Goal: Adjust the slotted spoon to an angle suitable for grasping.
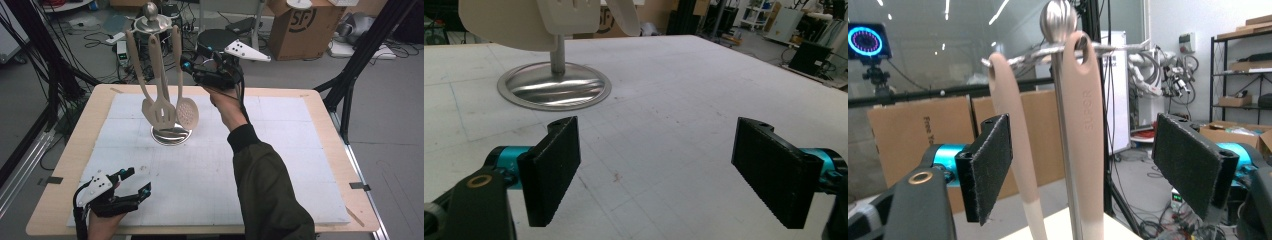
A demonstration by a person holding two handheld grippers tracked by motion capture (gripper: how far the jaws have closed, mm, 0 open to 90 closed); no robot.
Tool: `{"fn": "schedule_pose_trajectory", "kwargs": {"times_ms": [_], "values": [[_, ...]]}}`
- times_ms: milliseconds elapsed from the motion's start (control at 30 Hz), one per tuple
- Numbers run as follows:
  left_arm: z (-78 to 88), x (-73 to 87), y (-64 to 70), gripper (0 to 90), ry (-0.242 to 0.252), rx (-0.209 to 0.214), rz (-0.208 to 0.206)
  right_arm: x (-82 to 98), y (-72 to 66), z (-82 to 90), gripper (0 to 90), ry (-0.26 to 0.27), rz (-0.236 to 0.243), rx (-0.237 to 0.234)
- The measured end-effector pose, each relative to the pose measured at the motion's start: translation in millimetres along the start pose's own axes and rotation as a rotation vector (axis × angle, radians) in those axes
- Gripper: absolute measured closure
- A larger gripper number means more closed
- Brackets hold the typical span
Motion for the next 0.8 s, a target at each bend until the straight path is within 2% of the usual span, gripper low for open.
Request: {"fn": "schedule_pose_trajectory", "kwargs": {"times_ms": [367, 600, 800], "values": [[-5.1, -1.0, 3.0, 20.1, -0.003, 0.024, -0.009, 12.9, -5.3, 27.3, 22.1, -0.006, 0.006, 0.015], [-7.0, -1.5, 4.2, 20.1, -0.005, 0.023, -0.017, 18.4, -4.2, 41.9, 22.1, -0.003, -0.009, 0.025], [-6.1, -1.9, 3.5, 20.1, -0.004, 0.022, -0.016, 24.2, -7.5, 52.0, 22.1, -0.019, -0.004, 0.036]]}}
Point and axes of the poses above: each handheld gripper's, and its own axes: z roughly backward along the jaws, x roughly out of its underside, y roughly to its right, the point moved 1 cm from there along -z, roughly forward along the jaws, and after that the axes turned 5 degrees about -x, right-handed, at the moved point
